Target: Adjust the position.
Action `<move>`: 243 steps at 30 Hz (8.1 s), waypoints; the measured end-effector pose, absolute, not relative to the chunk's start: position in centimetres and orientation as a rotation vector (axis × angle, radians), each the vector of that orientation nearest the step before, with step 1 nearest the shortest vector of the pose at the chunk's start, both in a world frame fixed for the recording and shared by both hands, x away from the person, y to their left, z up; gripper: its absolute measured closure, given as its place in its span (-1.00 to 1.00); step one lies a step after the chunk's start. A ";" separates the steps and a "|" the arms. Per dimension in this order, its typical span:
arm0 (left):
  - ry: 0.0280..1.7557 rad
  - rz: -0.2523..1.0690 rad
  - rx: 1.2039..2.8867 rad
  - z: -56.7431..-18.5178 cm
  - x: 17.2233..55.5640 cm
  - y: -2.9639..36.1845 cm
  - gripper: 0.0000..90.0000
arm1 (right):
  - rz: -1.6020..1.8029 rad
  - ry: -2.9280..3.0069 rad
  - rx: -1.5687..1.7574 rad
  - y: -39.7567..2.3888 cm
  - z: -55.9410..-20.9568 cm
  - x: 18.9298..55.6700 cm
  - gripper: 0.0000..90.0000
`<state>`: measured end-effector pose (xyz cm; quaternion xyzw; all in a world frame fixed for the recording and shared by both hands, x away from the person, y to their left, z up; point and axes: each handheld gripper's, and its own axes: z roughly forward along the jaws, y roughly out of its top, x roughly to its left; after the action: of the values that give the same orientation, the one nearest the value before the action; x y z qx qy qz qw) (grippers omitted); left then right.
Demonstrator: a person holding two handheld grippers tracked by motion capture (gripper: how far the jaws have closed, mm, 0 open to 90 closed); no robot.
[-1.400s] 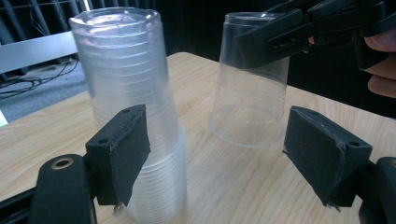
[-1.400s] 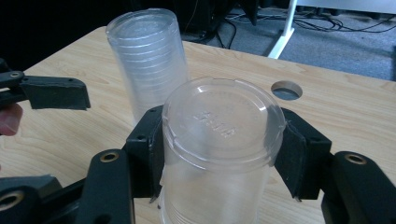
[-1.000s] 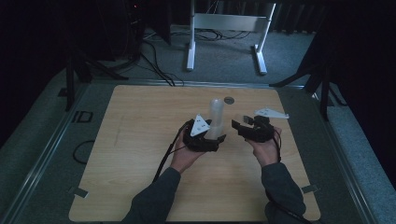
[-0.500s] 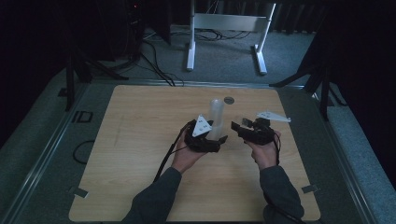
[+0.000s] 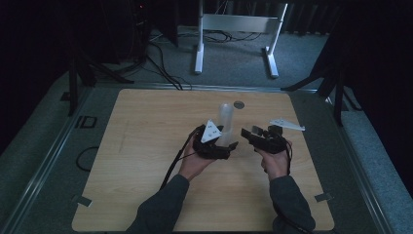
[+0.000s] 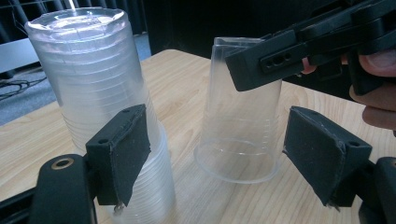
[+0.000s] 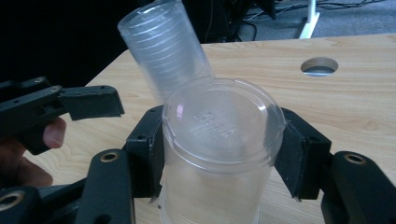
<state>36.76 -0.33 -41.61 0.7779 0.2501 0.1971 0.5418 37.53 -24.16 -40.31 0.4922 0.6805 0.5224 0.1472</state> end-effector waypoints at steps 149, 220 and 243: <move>0.480 0.398 2.061 -43.1 38.6 -3.6 -0.32 | 1.846 1.968 1.490 -28.0 -43.1 35.7 -0.44; 0.324 0.262 2.202 -41.9 38.2 -1.4 -0.31 | 0.964 2.482 0.920 -28.5 -38.8 36.3 -0.10; 0.199 0.216 2.330 -40.7 38.0 -1.7 -0.30 | 0.782 2.606 0.747 -27.1 -38.1 36.4 -0.10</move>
<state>38.01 -1.66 -40.69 0.9151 0.0781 0.0848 0.3864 36.37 -27.13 -38.05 0.2614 0.9118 0.2738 0.1593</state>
